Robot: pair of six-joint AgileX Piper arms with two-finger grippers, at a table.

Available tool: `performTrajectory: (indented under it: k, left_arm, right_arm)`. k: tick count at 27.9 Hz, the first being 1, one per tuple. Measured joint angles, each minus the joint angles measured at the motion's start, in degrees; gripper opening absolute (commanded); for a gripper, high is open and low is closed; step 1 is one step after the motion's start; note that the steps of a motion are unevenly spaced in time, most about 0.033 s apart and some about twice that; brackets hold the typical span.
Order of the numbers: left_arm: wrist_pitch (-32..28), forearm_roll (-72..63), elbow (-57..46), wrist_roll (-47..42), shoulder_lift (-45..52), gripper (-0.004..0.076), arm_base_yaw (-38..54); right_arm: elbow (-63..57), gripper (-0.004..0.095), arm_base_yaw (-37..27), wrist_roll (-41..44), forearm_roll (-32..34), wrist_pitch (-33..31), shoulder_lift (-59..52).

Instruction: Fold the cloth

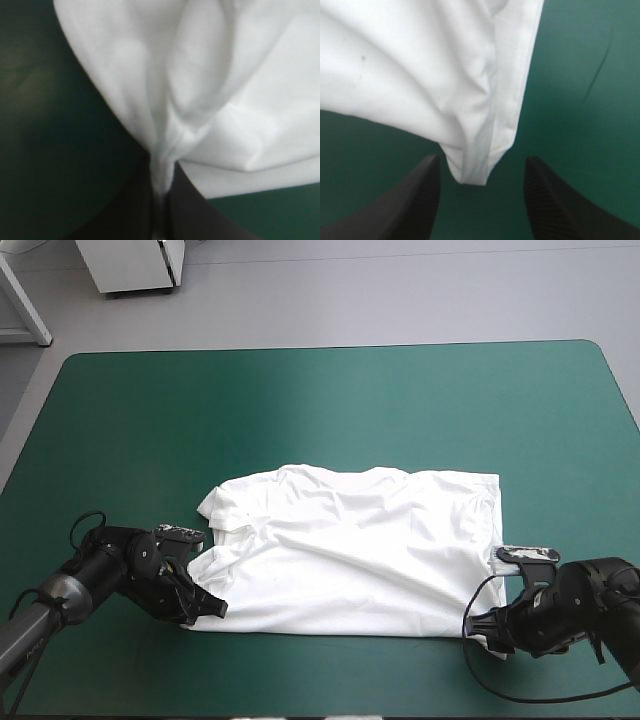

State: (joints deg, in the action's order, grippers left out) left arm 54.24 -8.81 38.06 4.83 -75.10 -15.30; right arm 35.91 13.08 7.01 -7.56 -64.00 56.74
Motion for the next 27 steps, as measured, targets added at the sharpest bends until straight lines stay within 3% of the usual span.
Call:
performTrajectory:
  k: [5, 22, 23, 25, 26, 27]
  left_arm:
    - [0.0, -0.06, 0.0, 0.19, 0.0, -0.0009, 0.0]
    - [-0.18, -0.11, -0.02, 0.35, 0.0, -0.0009, 0.0]
    - [-0.25, -0.11, -0.07, 0.35, 0.0, -0.0009, 0.0]
    - [-0.26, -0.11, -0.07, 0.35, 0.0, -0.0009, 0.0]
    - [-0.21, -0.17, -0.07, 0.35, 0.0, -0.0009, 0.0]
    - [-0.14, -0.23, -0.07, 0.41, 0.0, -0.0009, 0.0]
  right_arm:
    - [-2.23, 0.0465, 0.0, 0.0, -0.05, 4.76, 0.0]
    - [-4.34, 0.0302, -0.05, -0.25, -1.21, 9.57, 7.27]
    - [-4.1, 0.0277, -0.11, -0.32, -1.21, 9.27, 7.82]
    - [-3.43, 0.0128, -0.17, -0.43, -0.88, 8.12, 9.29]
    - [-3.25, 0.0002, -0.17, -0.43, -0.75, 7.82, 9.53]
    - [-3.06, -0.0015, -0.17, -0.69, -0.34, 7.47, 9.75]
